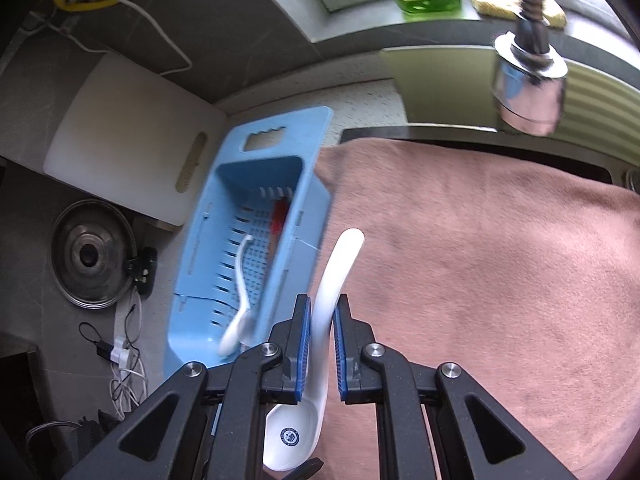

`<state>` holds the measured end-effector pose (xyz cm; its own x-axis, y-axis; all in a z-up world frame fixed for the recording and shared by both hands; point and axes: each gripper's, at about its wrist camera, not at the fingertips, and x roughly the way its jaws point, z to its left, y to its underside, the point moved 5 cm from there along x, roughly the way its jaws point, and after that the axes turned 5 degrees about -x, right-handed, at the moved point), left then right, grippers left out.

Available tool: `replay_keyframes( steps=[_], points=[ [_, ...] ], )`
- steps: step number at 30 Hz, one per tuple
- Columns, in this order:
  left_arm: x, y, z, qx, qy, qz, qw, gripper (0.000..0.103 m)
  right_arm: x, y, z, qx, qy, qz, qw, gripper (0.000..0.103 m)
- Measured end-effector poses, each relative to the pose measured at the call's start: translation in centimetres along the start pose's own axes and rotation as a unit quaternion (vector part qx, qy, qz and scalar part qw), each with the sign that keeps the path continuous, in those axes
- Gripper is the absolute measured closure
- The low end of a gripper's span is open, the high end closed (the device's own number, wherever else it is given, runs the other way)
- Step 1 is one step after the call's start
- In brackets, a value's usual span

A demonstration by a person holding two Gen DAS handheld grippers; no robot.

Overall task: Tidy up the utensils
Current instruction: 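Lift the white ceramic spoon and lower it into the blue basket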

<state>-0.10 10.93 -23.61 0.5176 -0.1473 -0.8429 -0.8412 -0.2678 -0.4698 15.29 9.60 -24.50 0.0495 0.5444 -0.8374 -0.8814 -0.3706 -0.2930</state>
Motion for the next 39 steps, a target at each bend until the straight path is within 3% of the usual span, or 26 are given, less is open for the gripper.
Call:
replay_keyframes(
  steps=[19,39],
  points=[
    [-2.9,-1.7,6.3,-0.013,-0.034,-0.025,0.9990,0.069,3.1,-2.7,7.3,-0.018,-0.029,0.007,0.999,0.093],
    [-0.7,-2.6,12.0,-0.023,-0.051,0.004,0.9984,0.069,8.7,-4.5,9.7,-0.017,-0.025,0.026,0.999,0.093]
  ],
)
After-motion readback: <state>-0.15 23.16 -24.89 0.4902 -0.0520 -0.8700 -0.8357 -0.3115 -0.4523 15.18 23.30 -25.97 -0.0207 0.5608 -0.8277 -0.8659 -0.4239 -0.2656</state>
